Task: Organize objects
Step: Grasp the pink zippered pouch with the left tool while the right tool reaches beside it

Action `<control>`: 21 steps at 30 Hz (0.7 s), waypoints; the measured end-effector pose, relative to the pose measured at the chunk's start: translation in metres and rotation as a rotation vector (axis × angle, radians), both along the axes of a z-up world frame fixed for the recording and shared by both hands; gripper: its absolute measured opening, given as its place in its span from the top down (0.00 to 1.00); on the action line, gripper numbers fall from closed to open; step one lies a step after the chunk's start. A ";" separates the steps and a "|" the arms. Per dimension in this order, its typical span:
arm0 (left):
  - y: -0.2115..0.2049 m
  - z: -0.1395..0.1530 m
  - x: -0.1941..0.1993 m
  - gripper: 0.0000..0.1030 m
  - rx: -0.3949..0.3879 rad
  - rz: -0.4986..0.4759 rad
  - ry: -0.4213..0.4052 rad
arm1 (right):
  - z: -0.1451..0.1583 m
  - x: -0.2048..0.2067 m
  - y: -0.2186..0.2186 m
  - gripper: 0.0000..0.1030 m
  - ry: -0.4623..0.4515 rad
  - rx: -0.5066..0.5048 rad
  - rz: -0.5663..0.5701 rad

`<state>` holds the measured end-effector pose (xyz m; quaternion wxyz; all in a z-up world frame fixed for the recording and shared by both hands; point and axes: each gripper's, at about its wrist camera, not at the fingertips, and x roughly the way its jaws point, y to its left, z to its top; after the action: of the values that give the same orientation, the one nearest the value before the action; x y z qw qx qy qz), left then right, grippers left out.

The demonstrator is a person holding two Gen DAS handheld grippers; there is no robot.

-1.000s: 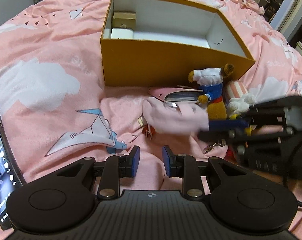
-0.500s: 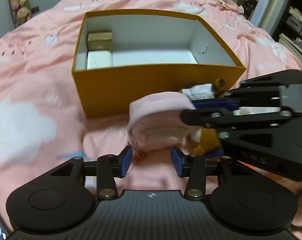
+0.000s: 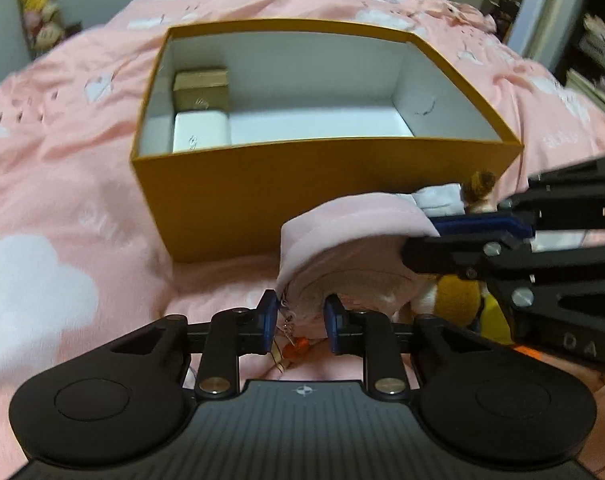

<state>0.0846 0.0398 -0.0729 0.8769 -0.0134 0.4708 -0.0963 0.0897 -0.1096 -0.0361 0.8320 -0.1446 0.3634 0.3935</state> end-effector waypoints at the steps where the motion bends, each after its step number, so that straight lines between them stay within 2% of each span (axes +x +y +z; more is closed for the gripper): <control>1: 0.003 0.003 -0.003 0.75 -0.017 0.010 0.003 | 0.002 -0.001 0.000 0.90 0.003 0.005 0.006; 6: 0.005 0.025 -0.024 0.78 -0.004 0.024 -0.002 | 0.020 -0.010 -0.002 0.91 -0.015 0.035 0.038; 11: 0.019 0.043 -0.040 0.78 -0.016 0.062 0.046 | 0.028 -0.007 -0.002 0.90 0.066 0.081 0.066; 17: 0.028 0.020 -0.027 0.77 -0.033 0.133 0.100 | 0.004 0.006 0.015 0.90 0.147 0.048 0.056; 21: 0.036 0.007 -0.017 0.71 -0.094 0.185 0.139 | -0.010 0.014 0.018 0.90 0.163 0.020 0.029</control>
<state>0.0674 0.0761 -0.0657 0.8457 -0.1044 0.5221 -0.0356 0.1041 -0.0911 -0.0459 0.7953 -0.1090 0.4240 0.4194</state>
